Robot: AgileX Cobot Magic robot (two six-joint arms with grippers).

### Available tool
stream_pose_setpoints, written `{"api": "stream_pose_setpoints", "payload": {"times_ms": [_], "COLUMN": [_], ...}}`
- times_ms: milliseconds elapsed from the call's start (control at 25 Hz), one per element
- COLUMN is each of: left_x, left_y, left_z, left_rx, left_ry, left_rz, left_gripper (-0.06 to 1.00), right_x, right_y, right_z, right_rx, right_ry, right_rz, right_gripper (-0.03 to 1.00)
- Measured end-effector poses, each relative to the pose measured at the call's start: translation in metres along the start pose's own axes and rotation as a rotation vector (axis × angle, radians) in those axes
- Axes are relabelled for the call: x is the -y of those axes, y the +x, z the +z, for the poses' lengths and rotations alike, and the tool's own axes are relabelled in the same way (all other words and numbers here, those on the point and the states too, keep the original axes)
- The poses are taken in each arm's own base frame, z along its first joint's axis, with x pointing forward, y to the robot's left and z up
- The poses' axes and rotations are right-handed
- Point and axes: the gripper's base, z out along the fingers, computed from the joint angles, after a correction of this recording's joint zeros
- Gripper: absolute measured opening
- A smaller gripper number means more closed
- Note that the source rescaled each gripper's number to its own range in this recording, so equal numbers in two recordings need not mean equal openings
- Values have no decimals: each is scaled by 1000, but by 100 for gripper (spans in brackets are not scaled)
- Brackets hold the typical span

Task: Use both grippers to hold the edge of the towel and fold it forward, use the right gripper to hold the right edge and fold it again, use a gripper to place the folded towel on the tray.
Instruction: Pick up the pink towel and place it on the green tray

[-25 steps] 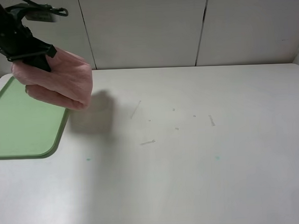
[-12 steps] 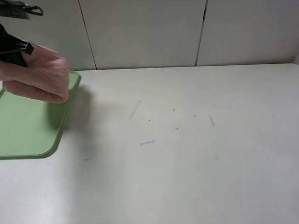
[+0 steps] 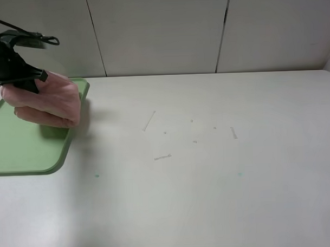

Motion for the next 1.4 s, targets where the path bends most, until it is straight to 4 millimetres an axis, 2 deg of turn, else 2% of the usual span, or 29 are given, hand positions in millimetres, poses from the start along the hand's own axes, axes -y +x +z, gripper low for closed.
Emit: {"api": "stream_pose_setpoints", "payload": {"times_ms": [160, 320, 640, 1040, 1080, 1120, 1240, 1320, 1400], "left_x": [-4, -11, -29, -30, -30, -30, -30, -31, -30], "left_y": [4, 12, 32, 33, 33, 33, 33, 33, 34], "left_z": [21, 30, 38, 38, 38, 38, 38, 38, 38], "left_rx": [-51, -76, -138, -141, -141, -141, -142, -143, -151], "left_ry": [-8, -18, -51, -53, -54, -54, -54, -54, -52], "left_rz": [12, 7, 7, -4, -6, -7, -8, -8, -9], "left_gripper": [22, 22, 22, 22, 25, 35, 79, 92, 97], "right_x": [0, 0, 0, 0, 0, 0, 0, 0, 0], "right_y": [0, 0, 0, 0, 0, 0, 0, 0, 0], "right_z": [0, 0, 0, 0, 0, 0, 0, 0, 0], "right_rx": [0, 0, 0, -1, -1, -1, -1, -1, -1], "right_ry": [0, 0, 0, 0, 0, 0, 0, 0, 0], "right_rz": [0, 0, 1, 2, 2, 2, 2, 2, 2], "right_gripper": [100, 100, 100, 100, 100, 100, 100, 100, 100]}}
